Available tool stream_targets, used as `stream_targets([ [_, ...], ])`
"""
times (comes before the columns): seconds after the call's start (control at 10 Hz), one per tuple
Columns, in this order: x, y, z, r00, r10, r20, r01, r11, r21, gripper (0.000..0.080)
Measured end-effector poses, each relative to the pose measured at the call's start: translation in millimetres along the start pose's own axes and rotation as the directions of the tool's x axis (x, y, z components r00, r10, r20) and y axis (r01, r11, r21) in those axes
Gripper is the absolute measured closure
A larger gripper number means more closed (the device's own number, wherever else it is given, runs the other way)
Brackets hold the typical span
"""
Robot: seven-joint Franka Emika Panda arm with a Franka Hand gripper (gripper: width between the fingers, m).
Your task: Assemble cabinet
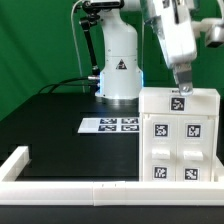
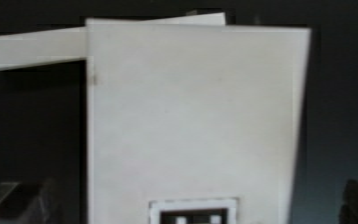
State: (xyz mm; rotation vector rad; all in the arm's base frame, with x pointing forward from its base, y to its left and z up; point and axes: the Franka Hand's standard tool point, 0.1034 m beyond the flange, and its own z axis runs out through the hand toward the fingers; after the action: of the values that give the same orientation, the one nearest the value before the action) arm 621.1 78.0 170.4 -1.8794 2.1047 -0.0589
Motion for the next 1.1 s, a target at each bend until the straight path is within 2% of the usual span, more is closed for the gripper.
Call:
stream_targets([
  [0.3,-2.6,-7.6,-9.6,0.999,0.017,0.032,-0.018,1.0,0.023,0.0002],
  [0.5,-3.2,-6.5,-8.5,0.997,-0.074,0.03,0.074,0.997,0.017,0.0002],
  [0.6,-4.5,-7.0,-8.6,0.983,-0.182,0.035,0.182,0.983,0.006,0.0002],
  [0.7,-7.4,-10.0,-10.6,0.942,-0.332,0.043,0.333,0.943,-0.008,0.0002],
  [0.8,-9.9,-14.4,-11.2,0.87,-0.491,0.045,0.492,0.871,-0.006,0.0002],
  [0.9,-11.2,-16.2,-9.3,0.783,-0.621,0.045,0.621,0.783,-0.005,0.0002],
  [1.1,-15.5,-15.5,-8.7,0.615,-0.787,0.052,0.788,0.615,-0.024,0.0002],
])
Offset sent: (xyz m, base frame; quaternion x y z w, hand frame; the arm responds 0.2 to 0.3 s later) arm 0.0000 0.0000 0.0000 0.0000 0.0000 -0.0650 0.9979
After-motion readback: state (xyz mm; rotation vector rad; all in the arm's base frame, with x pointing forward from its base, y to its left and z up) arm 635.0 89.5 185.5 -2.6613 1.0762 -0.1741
